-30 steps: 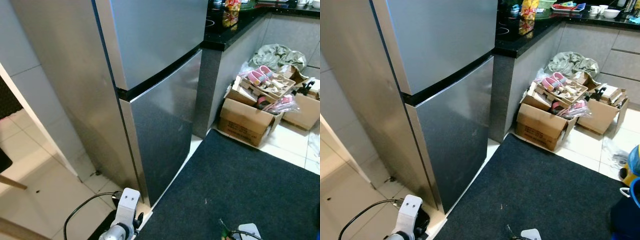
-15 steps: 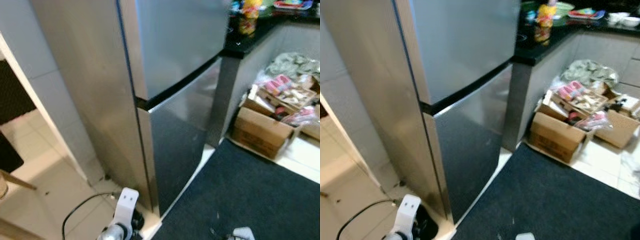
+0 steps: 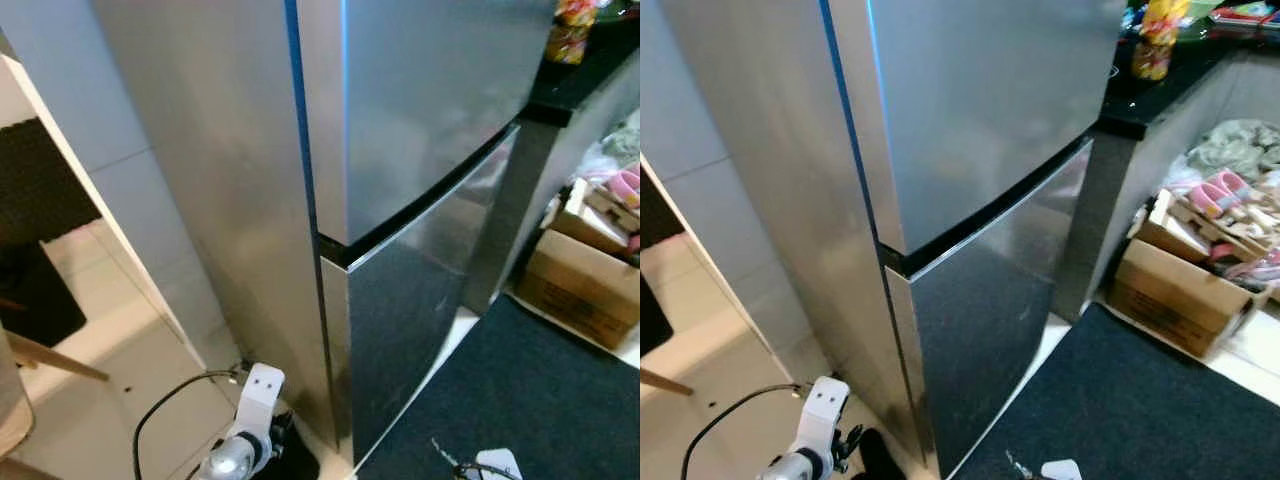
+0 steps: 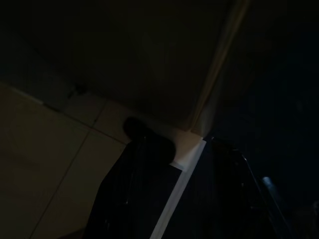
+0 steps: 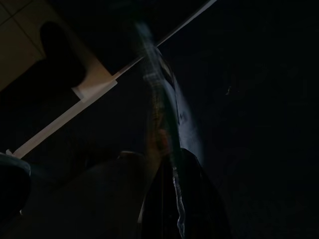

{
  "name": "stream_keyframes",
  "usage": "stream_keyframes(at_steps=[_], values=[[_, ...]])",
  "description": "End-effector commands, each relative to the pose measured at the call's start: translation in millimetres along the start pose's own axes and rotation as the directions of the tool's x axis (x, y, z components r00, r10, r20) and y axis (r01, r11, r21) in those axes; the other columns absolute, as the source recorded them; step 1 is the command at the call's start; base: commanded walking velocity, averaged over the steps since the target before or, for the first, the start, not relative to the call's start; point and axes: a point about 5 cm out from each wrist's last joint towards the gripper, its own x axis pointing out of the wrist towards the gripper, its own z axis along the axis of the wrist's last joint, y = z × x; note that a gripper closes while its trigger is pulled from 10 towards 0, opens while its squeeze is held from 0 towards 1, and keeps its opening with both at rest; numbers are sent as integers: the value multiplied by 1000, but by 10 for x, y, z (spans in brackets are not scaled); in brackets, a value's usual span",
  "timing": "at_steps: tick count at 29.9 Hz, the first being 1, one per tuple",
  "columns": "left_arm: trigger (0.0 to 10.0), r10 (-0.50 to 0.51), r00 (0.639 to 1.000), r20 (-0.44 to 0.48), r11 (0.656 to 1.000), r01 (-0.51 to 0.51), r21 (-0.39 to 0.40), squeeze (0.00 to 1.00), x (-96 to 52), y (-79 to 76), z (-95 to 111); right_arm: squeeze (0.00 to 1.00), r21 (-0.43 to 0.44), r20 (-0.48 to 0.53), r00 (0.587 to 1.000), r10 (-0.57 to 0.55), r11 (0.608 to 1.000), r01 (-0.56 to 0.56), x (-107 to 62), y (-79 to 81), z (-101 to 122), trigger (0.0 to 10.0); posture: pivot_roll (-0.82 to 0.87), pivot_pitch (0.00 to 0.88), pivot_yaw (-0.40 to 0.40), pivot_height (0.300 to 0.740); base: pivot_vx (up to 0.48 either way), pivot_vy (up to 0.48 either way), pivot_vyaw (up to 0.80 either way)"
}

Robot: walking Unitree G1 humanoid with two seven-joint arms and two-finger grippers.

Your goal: Restocking fridge

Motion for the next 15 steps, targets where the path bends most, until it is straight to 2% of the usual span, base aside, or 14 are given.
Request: stream_keyframes(at_steps=[1,6,12,14,15], values=[[10000,-2,1000,5,1000,2,18,0,-1,13,12,0,7,-1,1000,-9,1000,9,-11,-12,-38,10000,-92,33,83,740,0,0,0],[10000,-8,1000,12,1000,8,16,0,3,3,24,0,9,-2,1000,-10,1000,10,-14,-10,-51,10000,-93,33,85,740,0,0,0],[10000,-7,1000,17,1000,7,21,0,6,0,33,0,4,-2,1000,-9,1000,9,-16,-10,-55,10000,-95,34,85,740,0,-480,0],[10000,14,1000,27,1000,-14,5,0,2,11,36,0,0,0,1000,-8,1000,8,-15,-10,-49,10000,-98,37,81,740,0,-441,0],[10000,29,999,30,999,-28,-26,0,2,23,37,0,-2,1,1000,-8,1000,8,-15,-14,-46,10000,-99,40,77,740,0,0,0]])
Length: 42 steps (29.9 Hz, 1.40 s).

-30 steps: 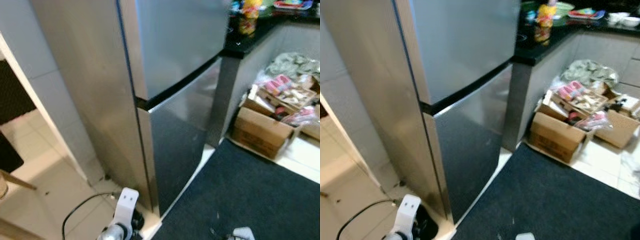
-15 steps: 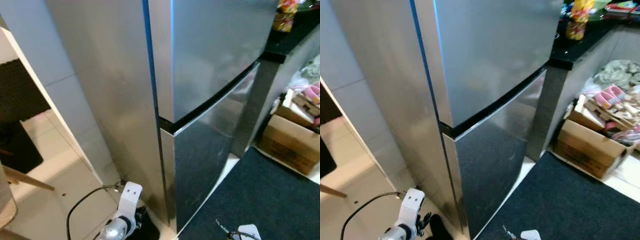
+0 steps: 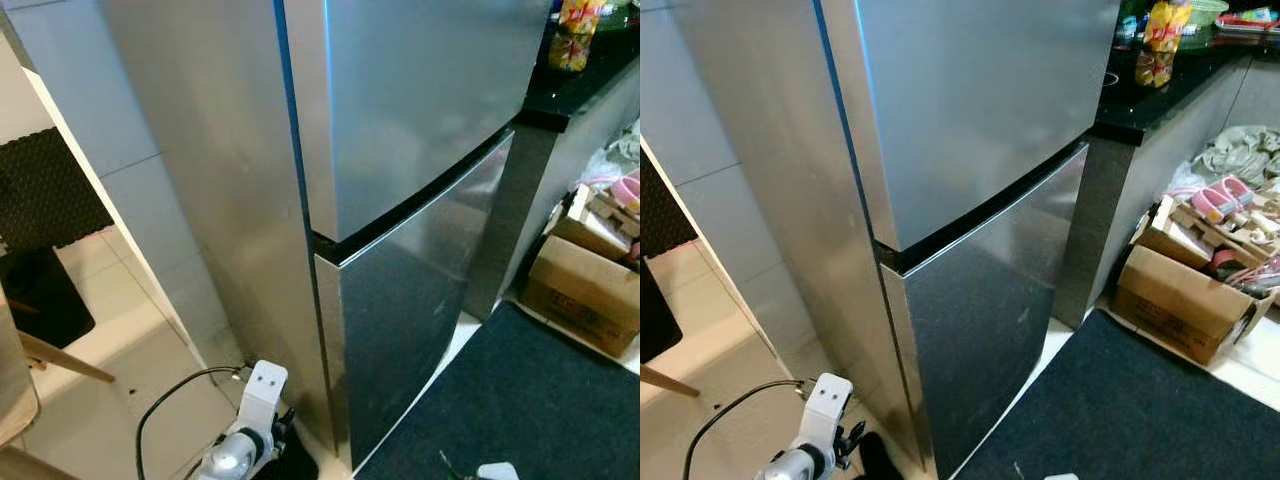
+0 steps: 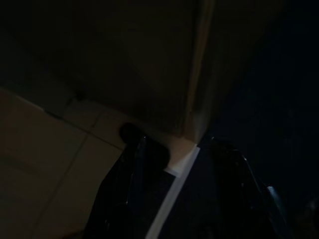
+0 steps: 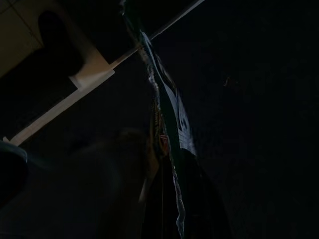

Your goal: Restocking fridge

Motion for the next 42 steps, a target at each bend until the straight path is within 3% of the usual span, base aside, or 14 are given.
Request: stream_keyframes(at_steps=[1,5,16,21,23,24,25,30,35,36,37,38,40,42], values=[[10000,21,1000,9,999,-20,-25,0,-7,13,-4,0,-2,33,999,-14,1000,14,5,-45,71,10000,-99,40,77,740,0,0,0],[10000,105,993,58,991,-100,-84,0,-12,101,60,0,-16,36,999,-13,1000,14,4,-70,85,10000,-99,43,71,740,0,0,0],[10000,287,947,146,955,-271,-120,0,-80,337,157,0,-41,56,998,-5,999,8,8,-118,155,10000,-96,56,54,740,0,0,0],[10000,457,868,194,888,-433,-156,0,-140,648,326,0,-61,64,998,4,998,0,15,-109,191,10000,-86,59,37,740,0,0,0],[9647,471,856,211,880,-441,-178,0,-142,709,394,0,-66,62,998,6,998,-2,16,-105,192,10000,-85,60,24,740,0,0,0],[4196,471,855,215,880,-438,-183,0,-141,713,405,0,-67,62,998,6,998,-2,16,-106,192,10000,-85,60,24,740,0,0,0],[0,448,858,251,892,-408,-197,0,-129,758,508,0,-66,57,998,7,998,-3,20,-76,185,10000,-87,55,13,740,0,0,0],[0,412,866,285,910,-375,-177,0,-108,787,620,0,-73,51,999,10,997,-7,23,-39,172,10000,-95,73,9,740,0,0,0],[0,244,896,372,966,-192,-172,0,-31,738,889,0,-52,70,997,-22,998,25,-4,-210,180,10000,-123,65,16,740,0,0,0],[3922,201,898,392,977,-156,-145,0,-24,737,959,0,-51,75,997,-26,998,30,-13,-257,183,10000,-125,62,19,740,0,0,0],[3922,201,898,392,977,-156,-145,0,-24,737,959,0,-51,75,997,-26,998,30,-13,-257,183,10000,-125,62,19,740,0,0,0],[10000,159,895,417,986,-128,-103,0,-27,751,1042,0,-52,81,996,-31,998,35,-21,-299,185,10000,-126,61,20,740,0,0,0],[10000,123,892,435,992,-93,-89,0,-31,779,1124,0,-48,87,996,-36,998,40,-30,-341,193,10000,-128,59,23,740,0,0,0],[10000,69,887,456,997,-53,-47,71,-46,822,1226,0,-42,97,994,-46,998,50,-40,-387,203,10000,-129,60,26,740,0,0,0]])
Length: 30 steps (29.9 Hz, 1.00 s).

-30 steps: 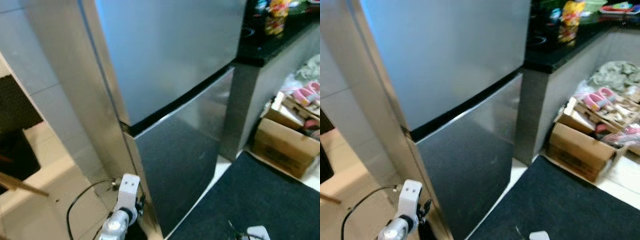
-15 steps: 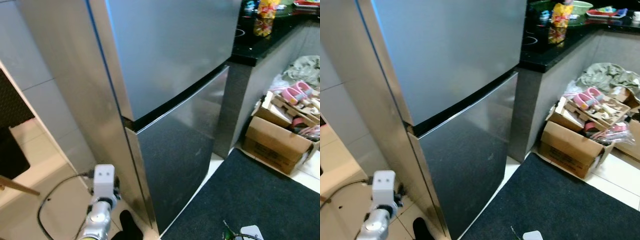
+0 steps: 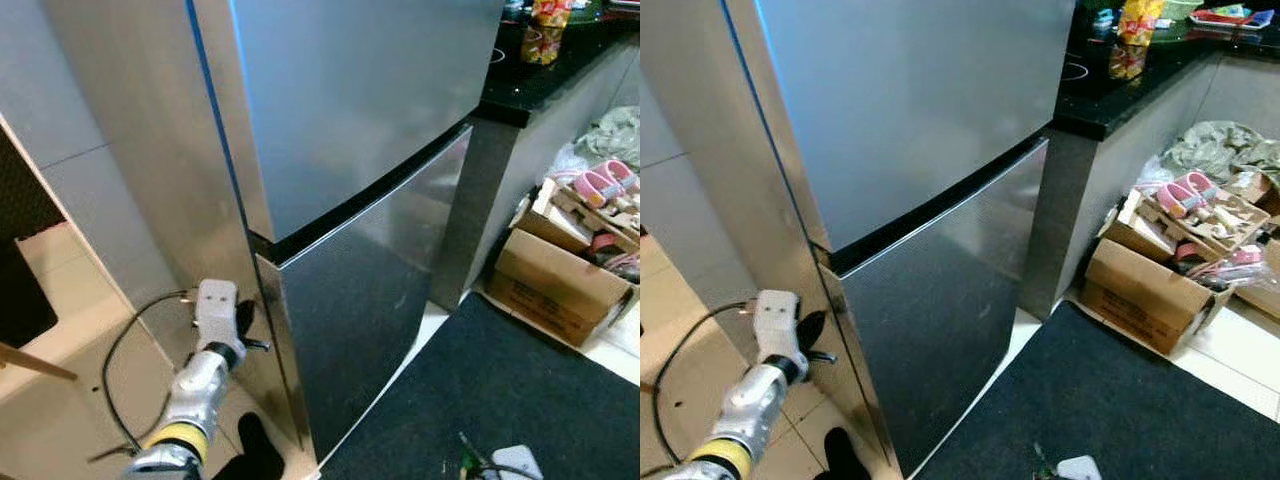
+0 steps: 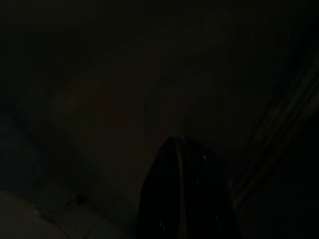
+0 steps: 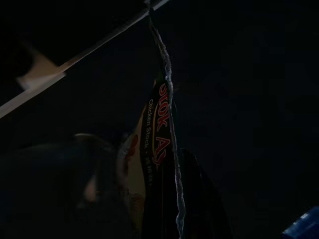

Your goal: Restocking fridge

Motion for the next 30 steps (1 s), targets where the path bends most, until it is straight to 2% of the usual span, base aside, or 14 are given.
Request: stream_keyframes(at_steps=[1,2,6,7,8,13,17,19,21,23,24,25,26,30], values=[[10000,-56,998,27,998,55,25,98,56,34,137,0,21,40,999,-6,1000,5,-2,-18,46,10000,-133,48,31,740,0,0,0],[10000,-118,993,25,991,116,74,47,76,56,212,0,29,51,999,-14,1000,13,-8,-47,54,10000,-134,51,32,740,0,0,0],[10000,-216,975,47,973,210,98,0,63,19,252,0,30,58,998,-16,999,14,-9,-34,55,10000,-135,52,34,740,0,0,0],[10000,-344,937,62,937,338,91,0,46,-33,291,0,33,66,998,-13,999,11,-6,9,58,10000,-135,52,44,740,0,0,0],[10000,-390,918,73,919,384,93,0,36,-55,313,0,35,70,997,-10,999,8,-3,40,62,10000,-135,52,44,740,0,0,0],[10000,-501,861,84,865,496,74,0,28,-131,349,0,39,80,997,-2,999,-1,1,109,67,10000,-135,50,46,740,0,0,0],[10000,-591,800,101,806,591,37,212,50,-278,372,0,41,89,996,5,999,-8,-4,143,66,10000,-139,53,47,740,0,0,0],[10000,-595,796,111,802,596,31,255,61,-304,380,0,41,91,996,5,999,-9,-7,142,63,10000,-139,53,47,740,0,0,0],[10000,-610,783,124,790,613,19,380,77,-355,383,0,37,90,996,4,999,-7,-17,136,45,10000,-144,55,51,740,0,0,0],[10000,-606,785,128,792,610,16,592,97,-386,379,0,37,88,996,3,999,-6,-25,128,30,10000,-144,56,49,740,0,0,0],[10000,-600,790,129,797,603,12,890,112,-401,377,0,36,87,996,3,999,-6,-27,125,23,10000,-144,59,48,740,0,0,0],[10000,-596,793,129,800,600,9,890,120,-410,375,0,36,86,996,3,999,-6,-29,124,19,10000,-144,59,48,740,0,0,0],[10000,-588,798,132,806,591,20,1000,143,-433,388,0,35,85,996,3,999,-6,-31,118,15,10000,-148,61,46,740,0,0,0],[10000,-601,787,138,796,606,10,1000,211,-532,435,0,34,85,996,2,999,-5,-44,98,1,10000,-153,66,47,740,0,0,0]])
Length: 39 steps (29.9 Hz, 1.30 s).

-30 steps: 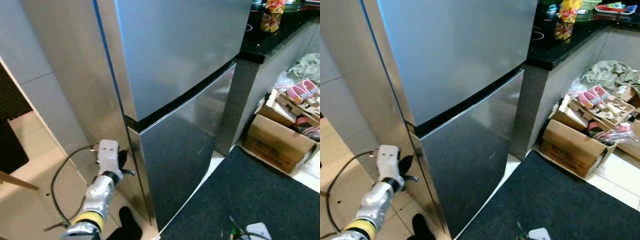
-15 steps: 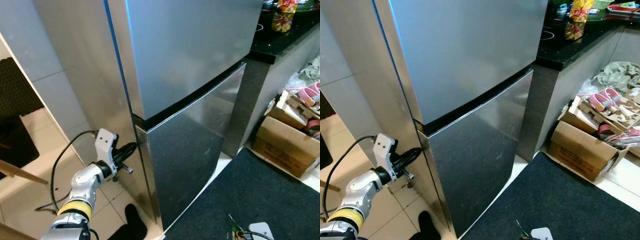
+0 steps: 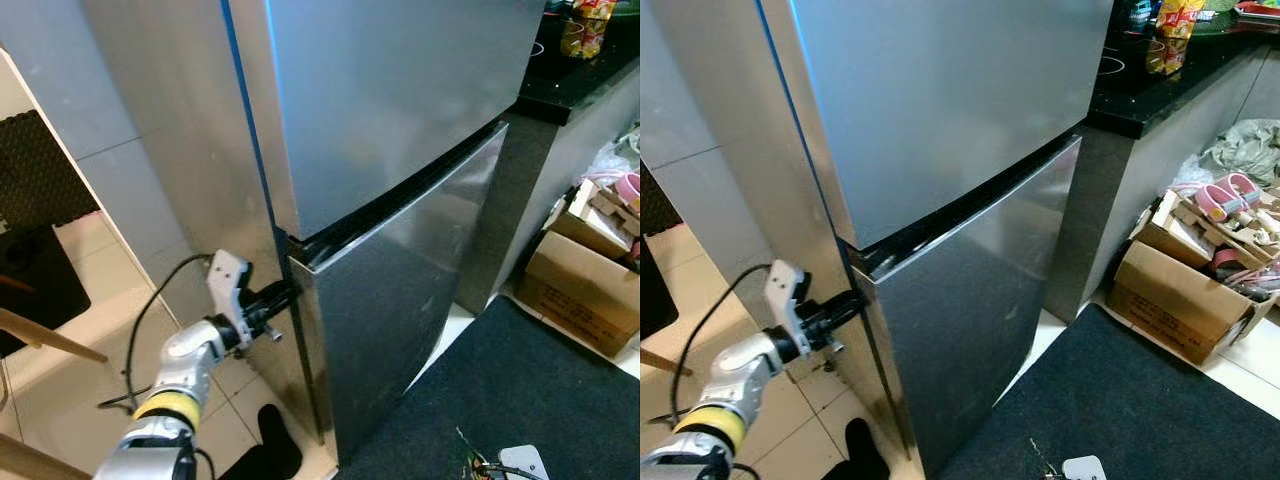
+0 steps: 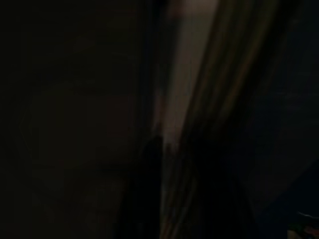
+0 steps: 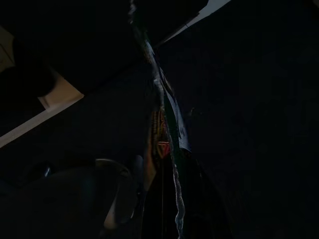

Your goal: Restocking fridge

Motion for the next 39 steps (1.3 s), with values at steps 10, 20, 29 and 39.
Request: stream_keyframes(at_steps=[10,20,29,39], values=[[10000,-343,939,-25,935,339,-104,1000,398,-372,65,0,2,-24,1000,7,1000,-7,-39,-8,-83,10000,-161,72,49,740,0,0,0],[10000,-876,471,105,407,838,-364,0,377,-1379,299,0,7,-146,986,81,997,-81,-90,262,-372,10000,-164,85,63,740,0,0,0],[10000,-841,538,63,479,794,-374,0,324,-1321,272,0,3,-188,976,114,993,-115,-87,591,-424,10000,-158,89,64,740,0,0,0],[10000,-361,908,-212,923,315,-222,0,467,-960,-110,0,0,-170,981,98,995,-100,-72,614,-389,10000,-151,89,68,740,0,0,0]])
